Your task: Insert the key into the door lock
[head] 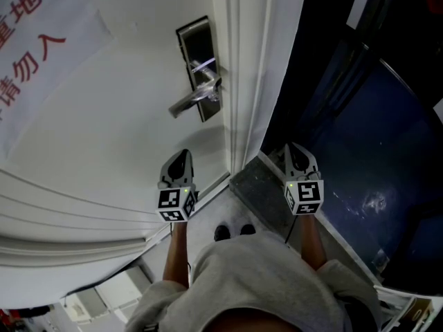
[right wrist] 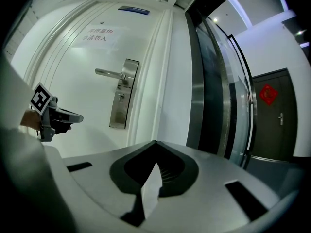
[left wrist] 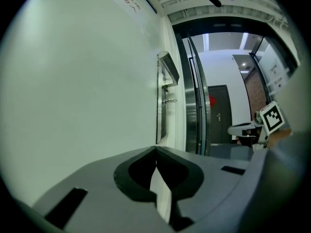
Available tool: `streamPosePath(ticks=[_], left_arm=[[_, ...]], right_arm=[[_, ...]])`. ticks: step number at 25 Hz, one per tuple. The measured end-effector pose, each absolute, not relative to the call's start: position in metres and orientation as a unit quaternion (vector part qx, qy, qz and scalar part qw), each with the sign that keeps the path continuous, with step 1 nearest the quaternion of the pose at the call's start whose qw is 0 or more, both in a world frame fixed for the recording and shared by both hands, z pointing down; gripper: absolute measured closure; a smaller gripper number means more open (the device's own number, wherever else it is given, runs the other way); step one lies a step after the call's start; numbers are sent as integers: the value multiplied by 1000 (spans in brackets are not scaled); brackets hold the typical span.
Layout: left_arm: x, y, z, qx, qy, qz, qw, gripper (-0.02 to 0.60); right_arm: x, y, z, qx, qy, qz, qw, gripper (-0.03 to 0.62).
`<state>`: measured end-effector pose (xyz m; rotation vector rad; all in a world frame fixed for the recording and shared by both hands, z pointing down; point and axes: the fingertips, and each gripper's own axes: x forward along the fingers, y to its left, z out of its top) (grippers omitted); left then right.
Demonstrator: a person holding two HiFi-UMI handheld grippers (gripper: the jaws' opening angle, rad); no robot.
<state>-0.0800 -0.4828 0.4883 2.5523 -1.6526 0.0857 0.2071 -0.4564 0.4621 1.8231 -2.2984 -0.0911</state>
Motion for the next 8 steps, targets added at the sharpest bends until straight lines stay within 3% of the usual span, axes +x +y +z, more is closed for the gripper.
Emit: streamPosePath(ticks=[8], left_arm=[[-80,-483,488,837,-544,28,49,563]], right_arm=[[202,-458,464,613,-782,-31,107,574]])
